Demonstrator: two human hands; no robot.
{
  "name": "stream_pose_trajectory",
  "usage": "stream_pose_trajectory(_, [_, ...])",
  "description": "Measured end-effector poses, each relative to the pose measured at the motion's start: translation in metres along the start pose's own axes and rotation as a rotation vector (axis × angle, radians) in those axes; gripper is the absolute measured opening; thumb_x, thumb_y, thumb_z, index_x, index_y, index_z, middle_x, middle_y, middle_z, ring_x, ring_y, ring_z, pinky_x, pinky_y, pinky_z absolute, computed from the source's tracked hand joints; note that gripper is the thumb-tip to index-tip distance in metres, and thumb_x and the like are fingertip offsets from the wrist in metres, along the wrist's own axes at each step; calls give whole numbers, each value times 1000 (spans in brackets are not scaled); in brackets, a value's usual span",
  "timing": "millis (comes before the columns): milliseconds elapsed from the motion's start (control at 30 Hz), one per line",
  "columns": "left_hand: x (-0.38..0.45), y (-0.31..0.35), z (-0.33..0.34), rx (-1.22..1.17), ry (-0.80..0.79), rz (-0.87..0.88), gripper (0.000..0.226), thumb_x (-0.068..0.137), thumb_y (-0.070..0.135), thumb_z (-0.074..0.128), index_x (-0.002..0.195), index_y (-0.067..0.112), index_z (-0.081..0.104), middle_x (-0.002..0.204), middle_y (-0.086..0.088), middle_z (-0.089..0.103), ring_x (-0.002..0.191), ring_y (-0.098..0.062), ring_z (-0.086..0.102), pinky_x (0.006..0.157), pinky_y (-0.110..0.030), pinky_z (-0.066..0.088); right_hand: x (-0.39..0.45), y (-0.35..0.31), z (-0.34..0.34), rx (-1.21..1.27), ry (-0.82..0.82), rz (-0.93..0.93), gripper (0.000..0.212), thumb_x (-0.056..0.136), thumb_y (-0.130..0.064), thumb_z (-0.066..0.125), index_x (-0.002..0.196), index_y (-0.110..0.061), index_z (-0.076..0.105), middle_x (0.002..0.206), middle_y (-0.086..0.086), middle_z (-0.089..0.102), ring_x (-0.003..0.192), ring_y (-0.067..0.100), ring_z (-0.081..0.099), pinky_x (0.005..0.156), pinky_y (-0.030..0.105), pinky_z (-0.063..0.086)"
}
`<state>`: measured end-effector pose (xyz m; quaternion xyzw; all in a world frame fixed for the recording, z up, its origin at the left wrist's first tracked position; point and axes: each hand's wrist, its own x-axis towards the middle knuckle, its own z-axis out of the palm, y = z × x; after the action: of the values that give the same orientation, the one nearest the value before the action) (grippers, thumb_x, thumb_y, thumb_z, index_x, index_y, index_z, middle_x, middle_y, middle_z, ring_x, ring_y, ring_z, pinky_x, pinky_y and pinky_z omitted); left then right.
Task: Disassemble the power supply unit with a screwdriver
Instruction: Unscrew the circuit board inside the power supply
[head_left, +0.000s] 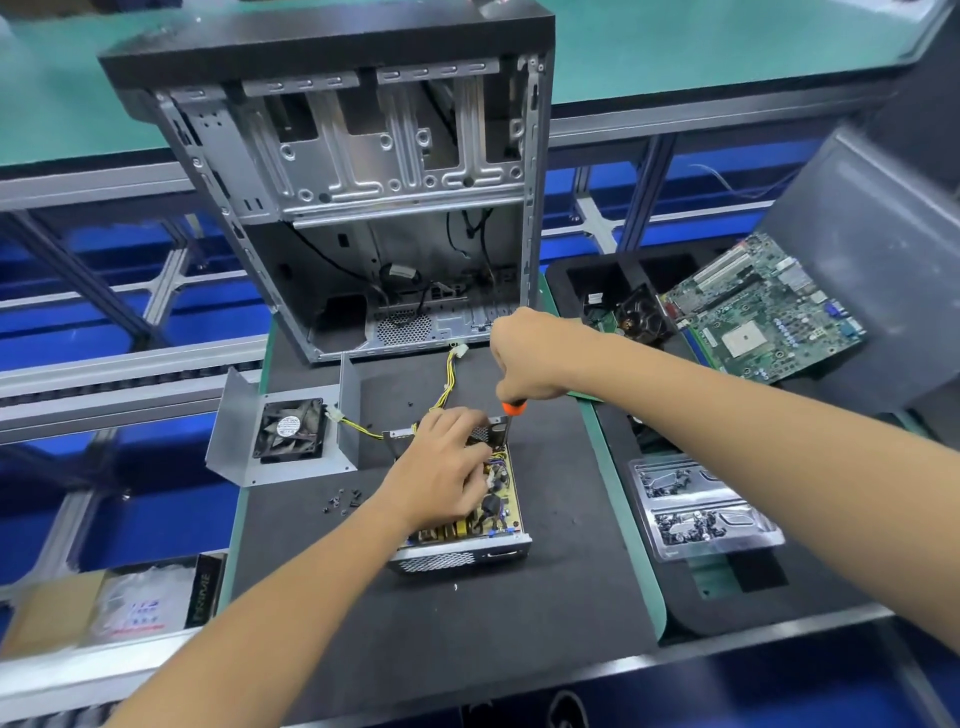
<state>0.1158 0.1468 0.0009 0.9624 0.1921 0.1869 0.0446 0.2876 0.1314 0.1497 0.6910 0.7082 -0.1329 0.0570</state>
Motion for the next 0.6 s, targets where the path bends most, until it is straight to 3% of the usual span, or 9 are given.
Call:
stream_pose_trajectory(400, [0,-1,2,37,-31,-1,12,75,17,53,72,10,62,108,-13,56,99,-32,50,85,-42,38,5,-7,7,-109,12,-60,36,75,-11,65,55,-12,36,54,3,39,42,17,33,37,20,23])
stream_pose_trajectory(467, [0,-1,2,41,-32,-4,12,75,17,53,73,10,62,108,-13,56,99,-32,50,86,-42,37,5,-8,7,-153,-2,-149,38,77,-15,67,56,-13,35,55,2,39,51,20,42,40,23,30])
stream_pose_trajectory(600, [0,-1,3,42,-21,-4,11,75,17,53,73,10,62,108,-14,56,100,-31,46,86,-41,36,6,-13,5,-276,-61,-382,39,81,-22,67,62,-20,33,63,-3,38,73,26,56,63,36,53])
